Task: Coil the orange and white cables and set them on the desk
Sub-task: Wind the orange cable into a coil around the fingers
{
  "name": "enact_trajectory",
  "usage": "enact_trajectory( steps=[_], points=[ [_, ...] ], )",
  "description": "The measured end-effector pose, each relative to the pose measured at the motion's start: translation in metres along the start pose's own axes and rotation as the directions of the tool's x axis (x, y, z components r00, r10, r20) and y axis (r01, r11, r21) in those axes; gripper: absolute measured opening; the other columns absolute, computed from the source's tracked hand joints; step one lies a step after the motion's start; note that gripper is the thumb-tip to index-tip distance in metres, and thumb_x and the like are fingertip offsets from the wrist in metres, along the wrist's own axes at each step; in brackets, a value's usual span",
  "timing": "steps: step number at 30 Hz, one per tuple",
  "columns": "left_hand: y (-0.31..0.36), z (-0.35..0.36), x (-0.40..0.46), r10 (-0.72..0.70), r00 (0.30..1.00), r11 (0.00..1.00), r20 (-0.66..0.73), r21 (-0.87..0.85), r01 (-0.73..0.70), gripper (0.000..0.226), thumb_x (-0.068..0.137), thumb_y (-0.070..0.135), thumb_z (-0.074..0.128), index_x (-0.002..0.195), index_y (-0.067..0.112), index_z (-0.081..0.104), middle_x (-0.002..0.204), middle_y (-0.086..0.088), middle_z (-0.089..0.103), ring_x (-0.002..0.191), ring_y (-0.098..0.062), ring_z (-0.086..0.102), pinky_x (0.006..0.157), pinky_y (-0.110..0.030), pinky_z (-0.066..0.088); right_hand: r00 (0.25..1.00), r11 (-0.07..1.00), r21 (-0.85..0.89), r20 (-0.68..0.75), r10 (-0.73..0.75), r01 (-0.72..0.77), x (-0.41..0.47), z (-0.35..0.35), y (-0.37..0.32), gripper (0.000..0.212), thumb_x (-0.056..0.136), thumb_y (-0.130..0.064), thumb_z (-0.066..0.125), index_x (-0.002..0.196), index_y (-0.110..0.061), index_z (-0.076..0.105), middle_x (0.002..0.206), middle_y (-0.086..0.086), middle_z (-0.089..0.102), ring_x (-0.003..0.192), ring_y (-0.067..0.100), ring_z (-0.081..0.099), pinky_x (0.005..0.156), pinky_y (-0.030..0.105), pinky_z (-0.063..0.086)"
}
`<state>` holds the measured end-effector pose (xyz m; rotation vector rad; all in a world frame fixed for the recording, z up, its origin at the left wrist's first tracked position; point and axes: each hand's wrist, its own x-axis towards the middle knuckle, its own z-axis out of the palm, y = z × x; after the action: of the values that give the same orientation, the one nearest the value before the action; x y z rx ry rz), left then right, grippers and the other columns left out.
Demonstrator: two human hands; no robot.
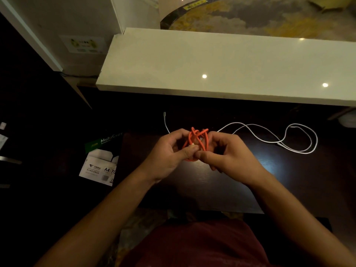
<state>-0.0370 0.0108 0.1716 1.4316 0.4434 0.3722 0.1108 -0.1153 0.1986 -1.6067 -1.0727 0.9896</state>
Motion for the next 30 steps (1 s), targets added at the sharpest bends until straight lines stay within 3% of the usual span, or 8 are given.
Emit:
enact_trajectory(
  steps=[6, 10, 12, 14, 19, 21, 25, 30],
  points=[
    [-0.002, 0.002, 0.0, 0.147, 0.976, 0.929, -0.16, 0.361, -0.081, 0.026, 0.093, 0.011, 0.069, 0.116, 0.022, 0.072, 0.102, 0.004, 0.077, 0.098, -0.004, 0.071, 0.084, -0.018, 0.054, 0.999, 0.993, -0.117, -0.017, -0.032, 0.029, 0.002, 0.005, 0.005, 0.003, 0.095, -0.017, 0.071, 0.092, -0.016, 0.072, 0.072, 0.01, 0.069, 0.055, 0.018, 0.064, 0.055, 0.02, 0.044],
    [-0.005, 0.006, -0.004, 0.23, 0.95, 0.85, -0.213, 0.52, -0.089, 0.016, 0.093, 0.015, 0.071, 0.108, 0.019, 0.075, 0.082, 0.008, 0.074, 0.078, -0.004, 0.071, 0.067, -0.016, 0.053, 0.994, 0.966, -0.241, -0.042, -0.102, 0.089, 0.001, 0.008, 0.006, 0.006, 0.092, -0.023, 0.075, 0.087, -0.024, 0.072, 0.073, 0.002, 0.07, 0.065, 0.017, 0.065, 0.063, 0.034, 0.052],
    [-0.008, 0.008, -0.004, 0.199, 0.951, 0.878, -0.238, 0.474, -0.065, 0.01, 0.095, 0.016, 0.069, 0.103, 0.019, 0.074, 0.07, 0.005, 0.07, 0.064, -0.006, 0.068, 0.058, -0.02, 0.051, 0.988, 0.942, -0.309, -0.044, -0.151, 0.13, 0.0, 0.012, 0.004, 0.008, 0.09, -0.024, 0.077, 0.085, -0.026, 0.072, 0.073, -0.004, 0.068, 0.068, 0.016, 0.062, 0.063, 0.028, 0.049],
    [-0.007, 0.008, -0.002, 0.09, 0.972, 0.945, -0.215, 0.325, -0.016, 0.013, 0.096, 0.011, 0.065, 0.105, 0.018, 0.072, 0.079, -0.004, 0.074, 0.07, -0.013, 0.072, 0.062, -0.027, 0.056, 0.982, 0.926, -0.343, -0.048, -0.183, 0.156, 0.001, 0.016, 0.002, 0.011, 0.09, -0.024, 0.077, 0.083, -0.023, 0.069, 0.072, -0.006, 0.066, 0.067, 0.016, 0.06, 0.06, 0.022, 0.045],
    [-0.003, -0.003, -0.003, -0.099, 0.995, 0.995, 0.01, -0.014, 0.099, 0.028, 0.099, 0.006, 0.055, 0.123, 0.015, 0.067, 0.118, -0.008, 0.074, 0.117, -0.021, 0.067, 0.104, -0.037, 0.049, 0.96, 0.882, -0.443, -0.135, -0.243, 0.161, 0.006, 0.006, 0.009, 0.016, 0.094, -0.025, 0.073, 0.088, -0.018, 0.06, 0.074, -0.005, 0.061, 0.066, 0.014, 0.059, 0.061, 0.035, 0.048],
    [-0.002, -0.005, -0.005, -0.124, 0.992, 0.987, 0.038, -0.099, 0.127, 0.031, 0.096, 0.012, 0.051, 0.122, 0.015, 0.068, 0.121, -0.01, 0.072, 0.12, -0.025, 0.065, 0.108, -0.04, 0.045, 0.958, 0.834, -0.523, -0.103, -0.266, 0.176, 0.005, 0.004, 0.009, 0.018, 0.093, -0.031, 0.07, 0.088, -0.018, 0.059, 0.073, -0.005, 0.06, 0.064, 0.013, 0.057, 0.061, 0.041, 0.048],
    [0.0, 0.0, -0.005, -0.09, 0.996, 0.996, -0.012, -0.018, 0.09, 0.029, 0.096, 0.018, 0.05, 0.117, 0.02, 0.069, 0.112, -0.004, 0.074, 0.112, -0.018, 0.067, 0.098, -0.033, 0.048, 0.935, 0.736, -0.647, -0.097, -0.34, 0.201, 0.004, 0.013, 0.008, 0.02, 0.092, -0.04, 0.065, 0.087, -0.022, 0.057, 0.073, -0.007, 0.06, 0.063, 0.015, 0.057, 0.058, 0.042, 0.049],
    [0.005, 0.006, -0.004, -0.071, 0.997, 0.994, -0.01, -0.078, 0.07, 0.026, 0.101, 0.027, 0.052, 0.124, 0.025, 0.064, 0.123, -0.001, 0.071, 0.122, -0.019, 0.063, 0.102, -0.033, 0.051, 0.879, 0.645, -0.735, -0.145, -0.454, 0.211, 0.002, 0.023, 0.007, 0.01, 0.095, -0.03, 0.067, 0.095, -0.02, 0.066, 0.081, -0.008, 0.065, 0.069, 0.014, 0.06, 0.056, 0.037, 0.049]
  ],
)
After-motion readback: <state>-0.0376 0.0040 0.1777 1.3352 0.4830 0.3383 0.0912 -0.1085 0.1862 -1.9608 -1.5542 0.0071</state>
